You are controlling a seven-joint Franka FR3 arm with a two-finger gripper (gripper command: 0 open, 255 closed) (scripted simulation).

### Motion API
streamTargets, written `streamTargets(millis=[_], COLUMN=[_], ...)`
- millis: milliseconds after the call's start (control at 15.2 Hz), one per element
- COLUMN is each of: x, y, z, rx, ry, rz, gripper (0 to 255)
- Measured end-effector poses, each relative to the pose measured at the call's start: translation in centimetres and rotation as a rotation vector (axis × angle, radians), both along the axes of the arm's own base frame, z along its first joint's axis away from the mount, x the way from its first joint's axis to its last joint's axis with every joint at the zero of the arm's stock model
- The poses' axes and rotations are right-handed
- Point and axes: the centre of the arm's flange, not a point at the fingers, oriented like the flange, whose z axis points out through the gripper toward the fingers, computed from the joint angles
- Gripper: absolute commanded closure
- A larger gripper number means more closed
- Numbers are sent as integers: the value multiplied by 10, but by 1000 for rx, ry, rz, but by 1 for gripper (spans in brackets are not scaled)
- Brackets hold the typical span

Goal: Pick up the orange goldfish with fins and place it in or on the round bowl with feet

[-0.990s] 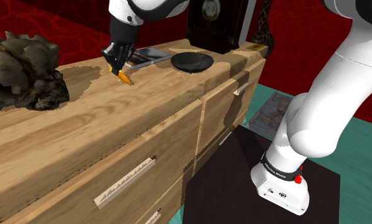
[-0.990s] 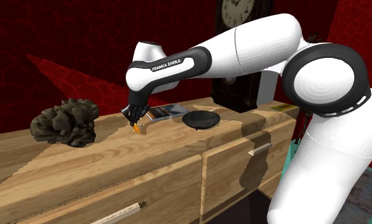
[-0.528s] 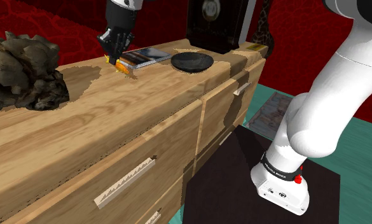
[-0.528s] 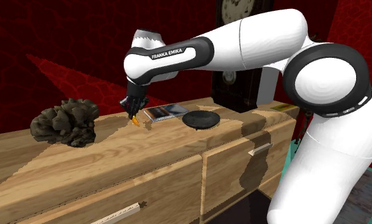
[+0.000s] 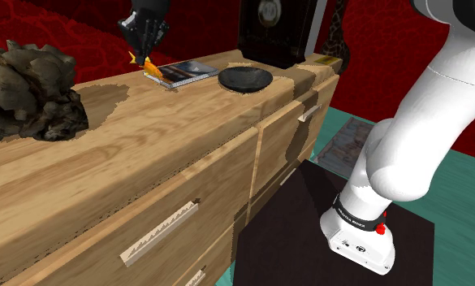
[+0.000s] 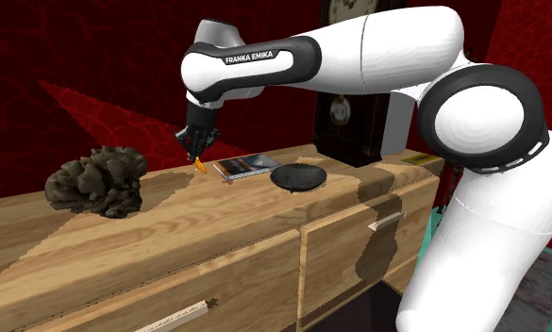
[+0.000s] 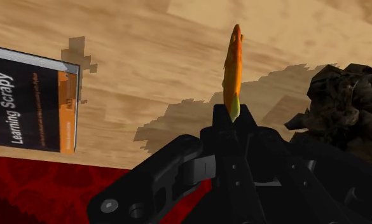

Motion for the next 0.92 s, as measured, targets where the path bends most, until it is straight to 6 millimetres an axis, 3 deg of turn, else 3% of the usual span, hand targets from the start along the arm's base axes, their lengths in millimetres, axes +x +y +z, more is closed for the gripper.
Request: streamTargets(millis=[264,924], x=[-1,-35], y=[-7,-125], z=[17,29], rx=[0,-1], ry=[0,0], rz=[0,-1], gripper=[255,255])
